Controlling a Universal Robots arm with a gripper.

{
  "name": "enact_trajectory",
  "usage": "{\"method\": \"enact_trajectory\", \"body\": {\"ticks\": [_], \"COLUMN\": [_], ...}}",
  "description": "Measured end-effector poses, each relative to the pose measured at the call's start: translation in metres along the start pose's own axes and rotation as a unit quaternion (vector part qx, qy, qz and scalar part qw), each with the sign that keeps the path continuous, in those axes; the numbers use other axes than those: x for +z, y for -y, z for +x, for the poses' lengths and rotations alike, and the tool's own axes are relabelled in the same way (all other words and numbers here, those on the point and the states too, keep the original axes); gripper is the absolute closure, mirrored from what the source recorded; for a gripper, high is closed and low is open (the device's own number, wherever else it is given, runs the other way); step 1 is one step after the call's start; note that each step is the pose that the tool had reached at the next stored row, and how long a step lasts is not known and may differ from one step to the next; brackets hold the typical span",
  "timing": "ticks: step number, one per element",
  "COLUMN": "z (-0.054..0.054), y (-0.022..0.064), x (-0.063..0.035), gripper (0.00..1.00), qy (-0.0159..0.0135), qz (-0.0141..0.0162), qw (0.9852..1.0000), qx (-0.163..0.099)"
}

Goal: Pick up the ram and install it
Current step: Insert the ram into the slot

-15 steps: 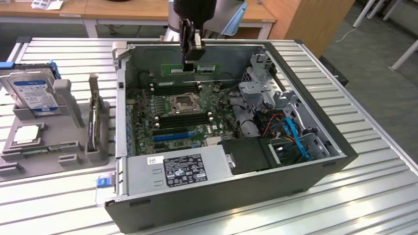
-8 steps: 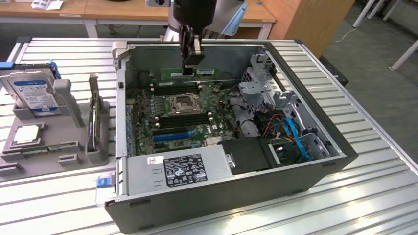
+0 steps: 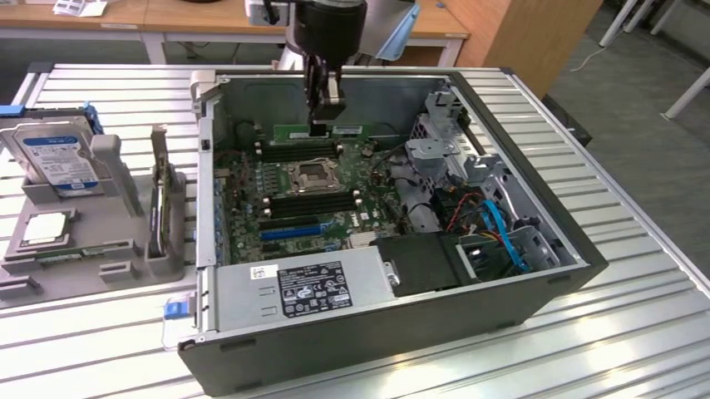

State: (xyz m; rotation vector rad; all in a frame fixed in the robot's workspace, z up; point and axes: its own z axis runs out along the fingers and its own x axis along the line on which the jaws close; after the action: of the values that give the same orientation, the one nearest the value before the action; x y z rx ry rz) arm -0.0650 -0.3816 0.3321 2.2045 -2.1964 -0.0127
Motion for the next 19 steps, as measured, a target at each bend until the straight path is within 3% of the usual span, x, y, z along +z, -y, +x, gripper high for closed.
{"method": "enact_trajectory", "body": {"ticks": [19], "z": [-0.001], "y": [0.0005], "x": [0.0346], "gripper": [0.87], "qy": [0.0], "qz": [0.0], "qw": [1.0], "qx": [0.0]}}
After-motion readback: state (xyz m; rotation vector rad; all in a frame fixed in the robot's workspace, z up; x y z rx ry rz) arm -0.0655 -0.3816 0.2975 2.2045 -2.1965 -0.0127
